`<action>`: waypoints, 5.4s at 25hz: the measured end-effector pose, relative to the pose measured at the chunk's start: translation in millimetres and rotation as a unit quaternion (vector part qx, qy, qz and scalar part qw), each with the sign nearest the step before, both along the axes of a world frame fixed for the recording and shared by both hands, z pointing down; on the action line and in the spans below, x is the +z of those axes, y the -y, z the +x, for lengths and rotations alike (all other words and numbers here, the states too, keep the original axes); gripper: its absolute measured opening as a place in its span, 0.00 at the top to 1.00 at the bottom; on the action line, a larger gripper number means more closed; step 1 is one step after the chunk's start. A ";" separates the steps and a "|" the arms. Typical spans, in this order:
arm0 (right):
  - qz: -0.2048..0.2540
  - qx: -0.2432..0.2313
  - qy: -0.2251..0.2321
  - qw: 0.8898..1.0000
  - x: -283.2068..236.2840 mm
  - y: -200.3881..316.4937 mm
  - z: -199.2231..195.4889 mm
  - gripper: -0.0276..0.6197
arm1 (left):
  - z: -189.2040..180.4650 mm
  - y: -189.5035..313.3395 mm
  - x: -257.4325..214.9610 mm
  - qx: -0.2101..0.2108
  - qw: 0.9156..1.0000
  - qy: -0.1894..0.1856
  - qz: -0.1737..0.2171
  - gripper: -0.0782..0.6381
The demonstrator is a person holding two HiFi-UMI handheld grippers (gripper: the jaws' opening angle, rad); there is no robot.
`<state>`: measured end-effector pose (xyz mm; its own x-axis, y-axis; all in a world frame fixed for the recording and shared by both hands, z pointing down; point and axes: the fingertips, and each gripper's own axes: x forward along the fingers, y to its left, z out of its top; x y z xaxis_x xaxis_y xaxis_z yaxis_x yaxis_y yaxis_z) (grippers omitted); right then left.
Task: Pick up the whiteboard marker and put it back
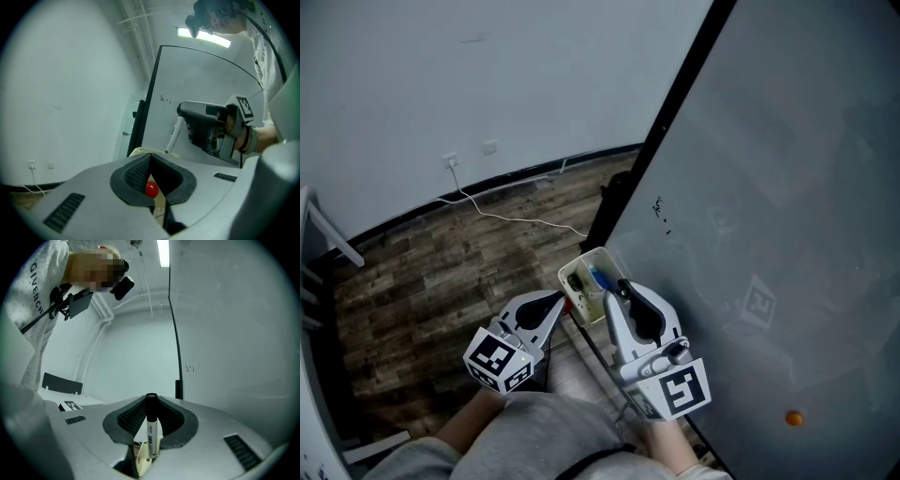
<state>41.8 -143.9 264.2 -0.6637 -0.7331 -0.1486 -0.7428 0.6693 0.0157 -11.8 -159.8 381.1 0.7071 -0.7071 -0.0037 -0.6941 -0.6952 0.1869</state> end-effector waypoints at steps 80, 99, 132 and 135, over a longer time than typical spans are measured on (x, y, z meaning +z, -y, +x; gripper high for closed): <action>-0.069 0.048 -0.034 0.996 85.8 24.0 -9.5 0.83 | -29.1 3.4 64.2 -0.019 0.996 0.008 -0.087 0.87; -0.063 0.050 -0.032 0.996 89.8 19.0 -10.8 0.83 | -33.8 -2.1 71.5 -0.025 0.995 0.003 -0.094 0.87; -0.058 0.066 -0.042 0.995 99.3 -6.9 -0.7 0.83 | -25.2 -15.5 71.7 -0.023 0.995 0.002 -0.097 0.87; -0.055 0.066 -0.047 0.995 100.2 -10.0 -1.0 0.83 | -25.8 -17.3 72.0 -0.024 0.995 0.000 -0.095 0.87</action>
